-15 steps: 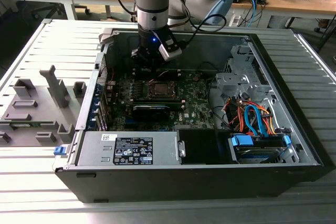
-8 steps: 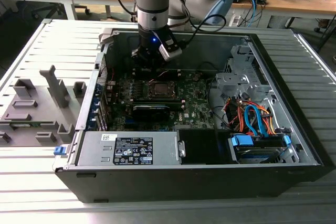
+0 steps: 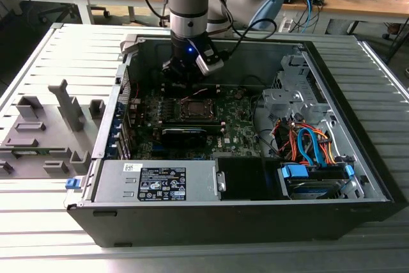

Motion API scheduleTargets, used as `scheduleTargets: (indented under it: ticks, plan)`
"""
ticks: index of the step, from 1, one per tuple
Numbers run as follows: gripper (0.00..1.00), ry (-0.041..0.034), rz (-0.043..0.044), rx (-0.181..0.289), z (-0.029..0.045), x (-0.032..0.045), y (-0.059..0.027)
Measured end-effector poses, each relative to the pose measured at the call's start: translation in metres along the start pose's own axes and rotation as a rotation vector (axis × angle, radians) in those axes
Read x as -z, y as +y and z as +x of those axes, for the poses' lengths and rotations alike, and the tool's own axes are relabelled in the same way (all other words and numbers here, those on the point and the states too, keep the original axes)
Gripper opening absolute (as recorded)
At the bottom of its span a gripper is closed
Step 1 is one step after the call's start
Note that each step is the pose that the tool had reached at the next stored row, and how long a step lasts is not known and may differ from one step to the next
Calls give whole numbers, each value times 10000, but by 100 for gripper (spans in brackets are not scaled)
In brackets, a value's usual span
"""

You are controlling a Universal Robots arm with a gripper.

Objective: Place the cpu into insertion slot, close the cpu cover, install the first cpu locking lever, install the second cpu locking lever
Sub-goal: 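Install the first cpu locking lever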

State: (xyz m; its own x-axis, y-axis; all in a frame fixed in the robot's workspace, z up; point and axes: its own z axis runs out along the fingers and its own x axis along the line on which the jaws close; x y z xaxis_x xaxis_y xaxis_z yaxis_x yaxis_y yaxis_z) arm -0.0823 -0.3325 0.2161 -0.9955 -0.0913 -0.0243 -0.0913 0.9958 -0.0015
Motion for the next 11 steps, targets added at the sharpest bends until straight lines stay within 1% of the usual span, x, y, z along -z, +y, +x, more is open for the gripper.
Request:
scheduleTargets:
  ticks: [5, 7, 11]
  plan:
    - [11, 0, -1, -1, -73, -23, -6]
    - [11, 0, -2, 0, -124, -40, -11]
    - [11, 1, -1, -1, -169, -58, -15]
